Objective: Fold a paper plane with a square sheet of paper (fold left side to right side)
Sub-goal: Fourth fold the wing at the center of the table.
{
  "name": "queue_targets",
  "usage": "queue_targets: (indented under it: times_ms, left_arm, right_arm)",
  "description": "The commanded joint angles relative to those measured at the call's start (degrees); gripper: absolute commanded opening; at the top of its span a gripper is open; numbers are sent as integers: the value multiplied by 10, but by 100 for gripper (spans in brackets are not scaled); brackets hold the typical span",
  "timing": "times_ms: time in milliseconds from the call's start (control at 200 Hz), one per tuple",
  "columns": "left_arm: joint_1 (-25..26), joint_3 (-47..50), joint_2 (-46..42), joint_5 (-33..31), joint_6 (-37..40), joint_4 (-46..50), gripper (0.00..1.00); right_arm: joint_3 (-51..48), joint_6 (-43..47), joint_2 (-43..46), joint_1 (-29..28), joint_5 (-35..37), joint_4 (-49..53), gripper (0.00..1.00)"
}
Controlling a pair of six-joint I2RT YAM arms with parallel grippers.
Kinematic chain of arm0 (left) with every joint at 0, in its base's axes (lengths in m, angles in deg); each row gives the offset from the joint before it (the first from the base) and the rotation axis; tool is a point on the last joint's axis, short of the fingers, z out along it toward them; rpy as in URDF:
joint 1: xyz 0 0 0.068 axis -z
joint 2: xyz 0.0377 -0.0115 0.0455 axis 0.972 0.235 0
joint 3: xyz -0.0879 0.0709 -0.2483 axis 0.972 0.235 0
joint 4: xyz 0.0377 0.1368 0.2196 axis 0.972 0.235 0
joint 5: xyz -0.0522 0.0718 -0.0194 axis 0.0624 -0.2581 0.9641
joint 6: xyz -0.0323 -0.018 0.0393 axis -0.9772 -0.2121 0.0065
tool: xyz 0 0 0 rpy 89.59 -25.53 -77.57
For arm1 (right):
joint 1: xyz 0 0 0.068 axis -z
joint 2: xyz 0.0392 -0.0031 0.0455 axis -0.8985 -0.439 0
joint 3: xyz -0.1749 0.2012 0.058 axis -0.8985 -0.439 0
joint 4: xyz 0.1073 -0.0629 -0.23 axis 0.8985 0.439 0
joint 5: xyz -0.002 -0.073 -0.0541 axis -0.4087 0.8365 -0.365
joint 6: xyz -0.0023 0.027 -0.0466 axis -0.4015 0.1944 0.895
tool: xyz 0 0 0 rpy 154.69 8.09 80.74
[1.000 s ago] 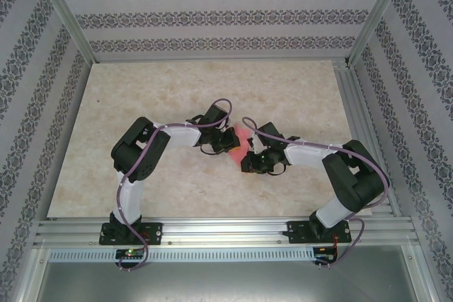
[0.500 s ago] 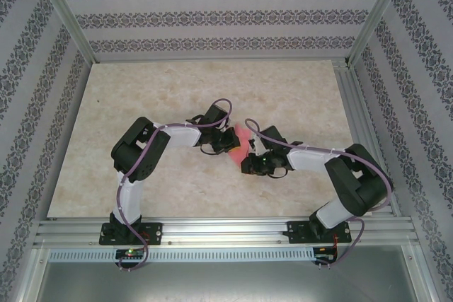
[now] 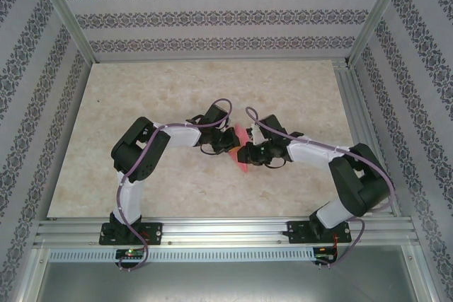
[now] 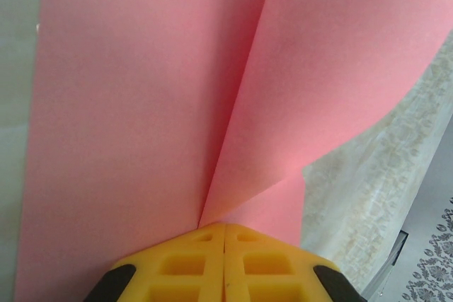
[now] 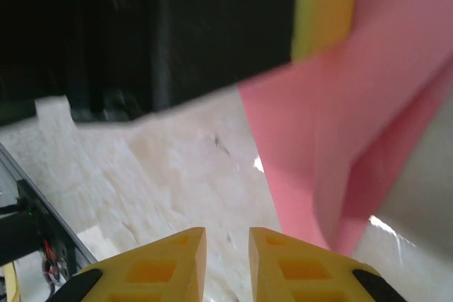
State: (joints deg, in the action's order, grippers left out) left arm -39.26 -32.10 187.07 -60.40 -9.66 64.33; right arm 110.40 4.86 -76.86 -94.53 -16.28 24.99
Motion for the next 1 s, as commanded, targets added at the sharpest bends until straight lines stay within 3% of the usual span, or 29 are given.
queue_targets:
  times_ms: [0, 415, 994]
  left_arm:
    - [-1, 21, 35, -51, 11, 52, 9]
    - [0, 20, 37, -51, 10, 52, 9]
    - [-1, 13, 44, -53, 12, 58, 9]
  right_arm:
    - [24, -1, -40, 10, -18, -28, 23]
    - [-5, -24, -77, 14, -31, -52, 23]
    - [-69, -21, -38, -8, -18, -26, 23]
